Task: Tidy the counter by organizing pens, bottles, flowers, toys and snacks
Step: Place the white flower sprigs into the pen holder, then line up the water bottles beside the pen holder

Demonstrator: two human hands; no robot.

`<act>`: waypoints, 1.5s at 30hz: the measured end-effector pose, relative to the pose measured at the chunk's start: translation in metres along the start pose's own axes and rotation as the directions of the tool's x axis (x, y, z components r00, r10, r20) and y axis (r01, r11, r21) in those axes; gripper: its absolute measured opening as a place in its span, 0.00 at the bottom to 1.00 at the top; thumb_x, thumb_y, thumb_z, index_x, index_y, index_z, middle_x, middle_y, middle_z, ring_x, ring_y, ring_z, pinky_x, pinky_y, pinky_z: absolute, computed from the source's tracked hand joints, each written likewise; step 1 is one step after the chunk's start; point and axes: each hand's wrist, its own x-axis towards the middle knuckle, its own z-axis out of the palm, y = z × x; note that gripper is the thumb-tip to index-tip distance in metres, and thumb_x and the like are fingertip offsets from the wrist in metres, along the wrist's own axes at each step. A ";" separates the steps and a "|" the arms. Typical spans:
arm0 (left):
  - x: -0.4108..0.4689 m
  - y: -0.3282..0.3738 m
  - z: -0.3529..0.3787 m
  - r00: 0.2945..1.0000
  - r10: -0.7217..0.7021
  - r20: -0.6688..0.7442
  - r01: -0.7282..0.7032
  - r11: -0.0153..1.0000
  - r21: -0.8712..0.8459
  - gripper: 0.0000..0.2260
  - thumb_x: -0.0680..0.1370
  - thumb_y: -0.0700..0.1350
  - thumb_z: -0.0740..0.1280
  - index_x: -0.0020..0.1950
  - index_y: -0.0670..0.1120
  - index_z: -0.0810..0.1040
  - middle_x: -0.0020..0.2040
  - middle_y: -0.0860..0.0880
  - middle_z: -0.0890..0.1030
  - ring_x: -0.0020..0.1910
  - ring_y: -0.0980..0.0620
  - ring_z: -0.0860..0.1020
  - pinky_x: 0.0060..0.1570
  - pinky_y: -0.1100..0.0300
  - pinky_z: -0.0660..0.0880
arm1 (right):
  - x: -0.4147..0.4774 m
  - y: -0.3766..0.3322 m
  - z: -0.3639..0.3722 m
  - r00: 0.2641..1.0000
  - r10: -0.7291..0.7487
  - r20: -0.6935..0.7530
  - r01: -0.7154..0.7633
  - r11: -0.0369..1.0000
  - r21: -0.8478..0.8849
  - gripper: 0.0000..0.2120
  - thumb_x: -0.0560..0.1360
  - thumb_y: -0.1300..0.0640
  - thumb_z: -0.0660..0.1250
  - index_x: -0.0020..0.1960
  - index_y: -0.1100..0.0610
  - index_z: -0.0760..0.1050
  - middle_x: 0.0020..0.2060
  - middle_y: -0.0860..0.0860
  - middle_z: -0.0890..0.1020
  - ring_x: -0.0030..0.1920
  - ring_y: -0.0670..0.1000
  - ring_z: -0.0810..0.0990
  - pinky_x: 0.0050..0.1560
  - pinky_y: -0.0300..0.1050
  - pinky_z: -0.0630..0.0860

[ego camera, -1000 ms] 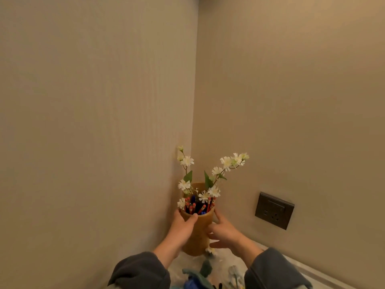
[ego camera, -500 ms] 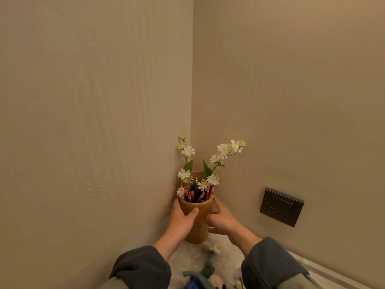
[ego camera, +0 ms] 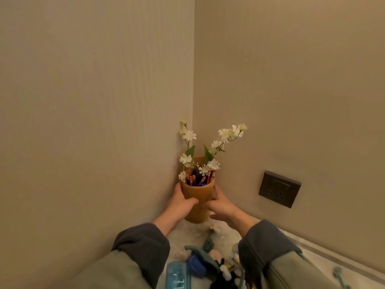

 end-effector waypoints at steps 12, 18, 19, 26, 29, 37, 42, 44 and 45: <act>-0.066 0.022 -0.004 0.992 0.020 0.122 0.003 0.982 -0.188 0.29 0.78 0.48 0.66 0.76 0.50 0.58 0.72 0.48 0.66 0.67 0.48 0.68 0.65 0.50 0.69 | -0.082 -0.018 0.007 0.956 -0.080 -0.281 0.106 0.992 0.076 0.26 0.77 0.65 0.62 0.74 0.55 0.61 0.57 0.51 0.76 0.58 0.52 0.77 0.56 0.50 0.79; -0.121 0.018 -0.004 0.974 0.068 0.216 -0.032 0.986 -0.166 0.19 0.79 0.46 0.64 0.70 0.48 0.67 0.67 0.48 0.72 0.65 0.50 0.71 0.62 0.54 0.71 | -0.134 -0.008 0.017 0.931 -0.107 -0.348 0.134 0.990 0.053 0.24 0.77 0.64 0.62 0.71 0.53 0.66 0.56 0.51 0.77 0.56 0.50 0.78 0.55 0.49 0.79; -0.128 0.015 -0.003 0.971 0.072 0.230 -0.033 0.985 -0.168 0.18 0.80 0.46 0.63 0.69 0.48 0.69 0.65 0.48 0.74 0.64 0.51 0.72 0.61 0.55 0.71 | -0.142 -0.005 0.018 0.930 -0.107 -0.352 0.133 0.990 0.051 0.23 0.77 0.64 0.63 0.71 0.53 0.66 0.57 0.51 0.77 0.57 0.51 0.78 0.55 0.49 0.79; -0.170 -0.024 0.020 0.942 0.050 0.333 -0.014 0.994 -0.109 0.09 0.80 0.47 0.63 0.59 0.55 0.74 0.58 0.53 0.78 0.58 0.55 0.76 0.58 0.57 0.72 | -0.194 0.030 0.013 0.915 -0.033 -0.403 0.079 0.992 0.098 0.21 0.76 0.64 0.64 0.68 0.52 0.69 0.55 0.50 0.78 0.56 0.50 0.79 0.54 0.48 0.79; -0.188 -0.043 0.032 0.932 0.003 0.362 0.020 0.998 -0.059 0.08 0.80 0.47 0.63 0.58 0.55 0.73 0.58 0.54 0.77 0.58 0.56 0.75 0.56 0.59 0.73 | -0.219 0.054 0.012 0.900 0.014 -0.436 0.045 0.991 0.125 0.20 0.76 0.64 0.64 0.67 0.54 0.69 0.55 0.51 0.78 0.54 0.50 0.79 0.54 0.47 0.80; -0.248 -0.058 0.077 0.938 0.004 0.346 0.028 0.996 -0.087 0.08 0.79 0.44 0.64 0.56 0.54 0.75 0.56 0.53 0.78 0.56 0.56 0.76 0.48 0.61 0.73 | -0.296 0.092 0.003 0.869 0.079 -0.489 0.022 0.980 0.198 0.18 0.76 0.66 0.63 0.64 0.54 0.71 0.54 0.52 0.78 0.54 0.50 0.78 0.49 0.45 0.77; -0.296 -0.046 0.114 0.926 0.033 0.376 0.013 0.993 -0.118 0.08 0.79 0.43 0.64 0.56 0.54 0.75 0.55 0.52 0.79 0.54 0.54 0.78 0.47 0.62 0.75 | -0.353 0.108 -0.020 0.822 0.102 -0.561 0.031 0.974 0.223 0.16 0.76 0.67 0.62 0.61 0.54 0.72 0.53 0.53 0.79 0.50 0.49 0.79 0.43 0.38 0.77; -0.314 -0.042 0.132 0.916 0.033 0.400 0.019 0.992 -0.126 0.09 0.79 0.41 0.63 0.58 0.50 0.76 0.56 0.50 0.79 0.56 0.52 0.78 0.51 0.59 0.76 | -0.380 0.118 -0.033 0.795 0.118 -0.595 0.017 0.976 0.215 0.16 0.76 0.66 0.62 0.61 0.53 0.73 0.52 0.52 0.79 0.51 0.49 0.79 0.45 0.41 0.79; -0.322 -0.041 0.141 0.912 0.032 0.409 0.020 0.992 -0.122 0.10 0.79 0.41 0.63 0.59 0.49 0.76 0.56 0.50 0.79 0.57 0.51 0.78 0.53 0.58 0.75 | -0.391 0.123 -0.038 0.785 0.125 -0.607 0.012 0.976 0.216 0.16 0.76 0.67 0.62 0.61 0.54 0.73 0.52 0.52 0.79 0.50 0.49 0.80 0.45 0.41 0.79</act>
